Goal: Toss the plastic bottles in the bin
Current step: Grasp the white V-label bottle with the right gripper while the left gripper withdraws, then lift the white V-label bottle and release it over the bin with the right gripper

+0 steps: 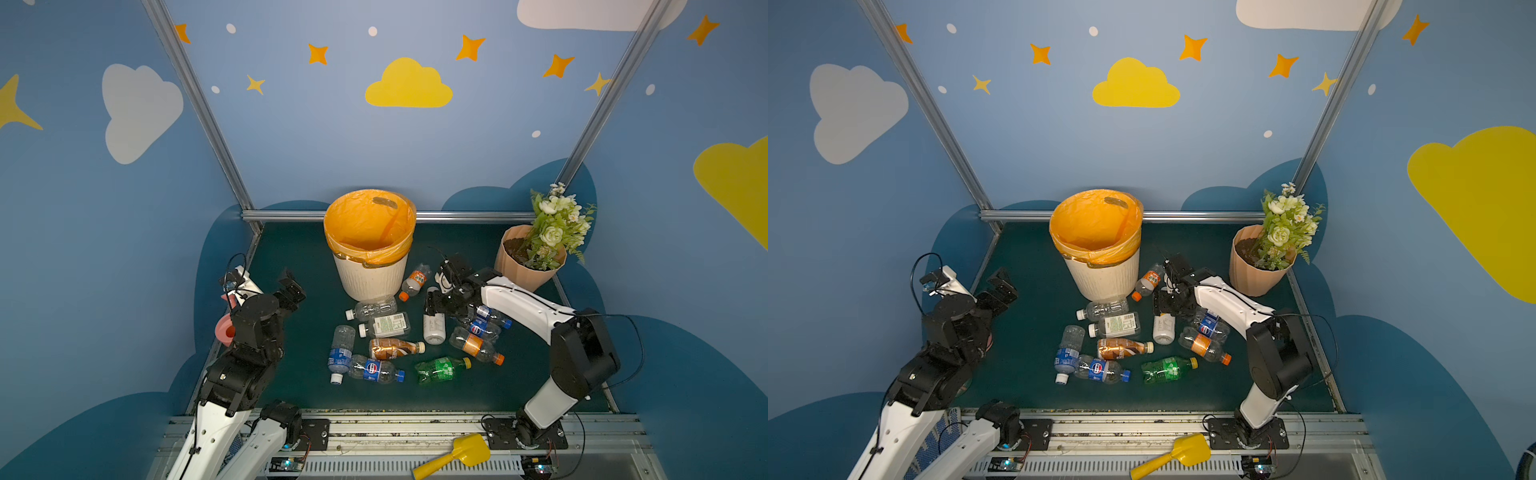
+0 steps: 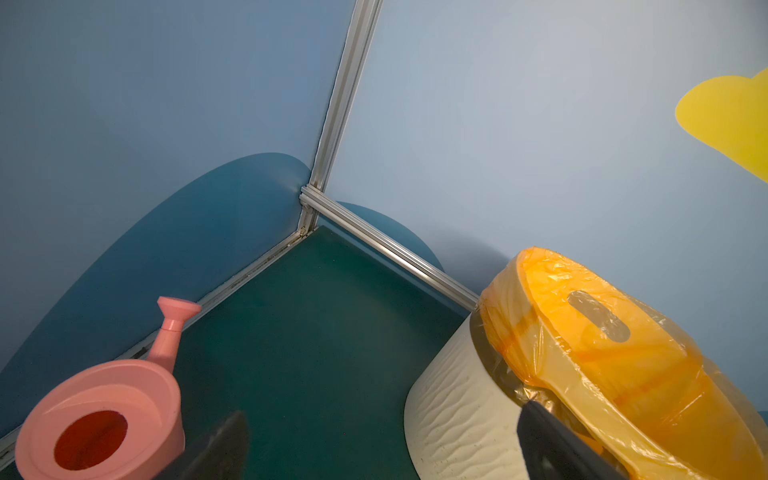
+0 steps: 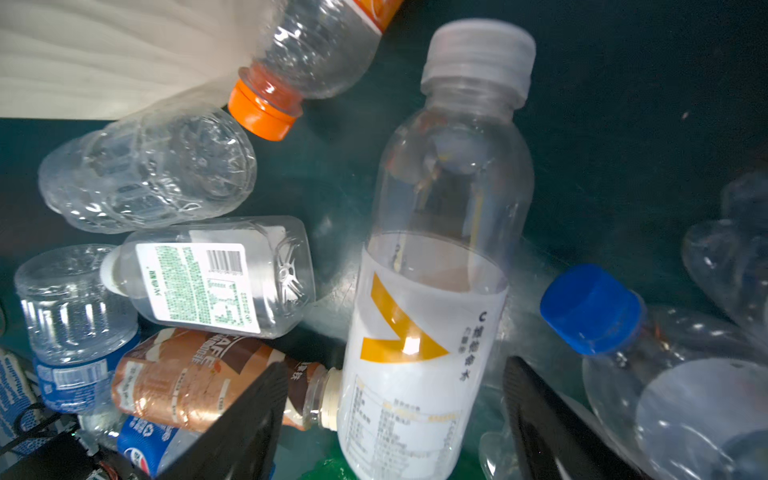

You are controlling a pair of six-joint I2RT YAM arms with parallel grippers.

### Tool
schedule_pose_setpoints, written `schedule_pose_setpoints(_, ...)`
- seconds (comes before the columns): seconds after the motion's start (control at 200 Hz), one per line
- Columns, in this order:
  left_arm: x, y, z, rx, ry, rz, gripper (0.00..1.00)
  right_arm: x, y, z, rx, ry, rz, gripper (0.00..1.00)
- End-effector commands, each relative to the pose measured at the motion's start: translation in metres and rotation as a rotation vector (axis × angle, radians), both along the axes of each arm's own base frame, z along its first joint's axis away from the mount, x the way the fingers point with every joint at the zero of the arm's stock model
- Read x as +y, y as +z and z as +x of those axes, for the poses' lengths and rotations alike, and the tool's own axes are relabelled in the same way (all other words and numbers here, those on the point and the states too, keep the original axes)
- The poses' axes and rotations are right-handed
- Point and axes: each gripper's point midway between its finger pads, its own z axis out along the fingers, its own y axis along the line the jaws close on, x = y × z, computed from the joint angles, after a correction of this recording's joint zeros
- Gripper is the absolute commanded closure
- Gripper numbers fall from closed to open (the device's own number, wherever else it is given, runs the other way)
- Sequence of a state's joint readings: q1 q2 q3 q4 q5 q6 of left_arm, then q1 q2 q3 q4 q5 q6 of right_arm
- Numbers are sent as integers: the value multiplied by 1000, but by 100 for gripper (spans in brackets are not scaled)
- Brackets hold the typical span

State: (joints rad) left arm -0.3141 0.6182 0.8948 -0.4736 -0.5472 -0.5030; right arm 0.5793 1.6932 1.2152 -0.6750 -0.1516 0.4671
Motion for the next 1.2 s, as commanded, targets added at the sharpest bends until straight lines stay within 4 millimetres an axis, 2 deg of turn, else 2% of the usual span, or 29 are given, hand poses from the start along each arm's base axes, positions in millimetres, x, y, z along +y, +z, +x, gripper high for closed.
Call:
schedule_pose_setpoints(0.0, -1, -3, -2, 5, -8, -22, 0, 1, -4, -1, 28, 5, -41, 20)
schedule_pose_setpoints(0.496, 3, 0, -7, -4, -6, -26, 0, 7, -42, 2, 119, 13, -112, 22)
schedule_pose_setpoints(0.706, 4, 0, -8, -1, -1, -24, 0, 12, -47, 6, 123, 7, -101, 26)
schedule_pose_setpoints(0.776, 4, 0, -8, -3, -3, -25, 0, 14, -48, 6, 131, 4, -84, 32)
schedule_pose_setpoints(0.851, 4, 0, -8, -2, -3, -26, 0, 14, -40, 8, 113, 1, -72, 38)
schedule_pose_setpoints(0.951, 4, 0, -8, -1, -2, -25, 0, 14, -18, 13, 46, 2, -52, 42)
schedule_pose_setpoints(1.056, 4, -3, -7, 6, -1, -30, 0, 11, 12, 19, -33, 1, -14, 45)
schedule_pose_setpoints(1.191, 3, -7, -5, 15, -4, -36, 0, 8, 60, 27, -173, -2, 97, 51)
